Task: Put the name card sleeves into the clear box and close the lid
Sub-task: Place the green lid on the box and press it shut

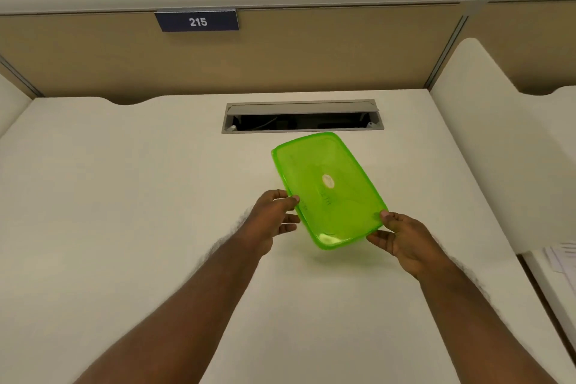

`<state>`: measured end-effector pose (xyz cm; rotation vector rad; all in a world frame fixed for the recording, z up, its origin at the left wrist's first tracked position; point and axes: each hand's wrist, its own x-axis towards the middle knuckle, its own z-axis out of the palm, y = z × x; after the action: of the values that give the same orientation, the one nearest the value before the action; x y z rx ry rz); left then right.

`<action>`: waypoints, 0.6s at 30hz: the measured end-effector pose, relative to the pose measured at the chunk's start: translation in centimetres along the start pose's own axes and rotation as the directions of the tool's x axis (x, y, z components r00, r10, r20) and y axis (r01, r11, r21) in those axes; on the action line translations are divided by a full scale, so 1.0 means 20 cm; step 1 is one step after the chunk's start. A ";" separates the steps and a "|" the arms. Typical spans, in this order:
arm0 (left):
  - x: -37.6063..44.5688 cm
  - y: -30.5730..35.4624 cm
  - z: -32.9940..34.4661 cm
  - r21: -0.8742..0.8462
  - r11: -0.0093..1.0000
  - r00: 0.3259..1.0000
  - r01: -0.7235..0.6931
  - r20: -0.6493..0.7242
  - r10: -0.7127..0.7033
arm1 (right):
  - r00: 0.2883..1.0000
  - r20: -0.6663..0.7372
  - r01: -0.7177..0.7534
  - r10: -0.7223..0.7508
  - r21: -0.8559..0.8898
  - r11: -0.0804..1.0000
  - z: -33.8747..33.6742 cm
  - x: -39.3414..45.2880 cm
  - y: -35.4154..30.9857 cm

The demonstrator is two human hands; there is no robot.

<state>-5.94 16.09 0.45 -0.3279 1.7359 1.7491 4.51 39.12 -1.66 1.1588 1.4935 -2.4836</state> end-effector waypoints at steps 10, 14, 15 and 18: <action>0.28 0.09 0.37 0.091 0.992 0.987 0.083 0.129 -0.094 | 0.954 -0.283 0.160 -0.100 0.197 0.967 -0.07 0.14 -0.11; 0.36 0.15 0.46 0.098 0.993 0.991 0.062 0.111 -0.073 | 0.944 -0.303 0.193 -0.130 0.191 0.962 -0.09 0.20 -0.18; 0.37 0.16 0.48 0.107 0.993 0.992 0.057 0.109 -0.069 | 0.942 -0.306 0.199 -0.136 0.186 0.962 -0.10 0.22 -0.19; 0.41 0.17 0.52 0.143 0.988 0.992 0.061 0.105 -0.076 | 0.938 -0.312 0.211 -0.153 0.160 0.964 -0.11 0.26 -0.22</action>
<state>-11.57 28.47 -0.71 -0.2233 1.7365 1.5579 0.44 45.04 -2.04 1.5562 1.5157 -2.7268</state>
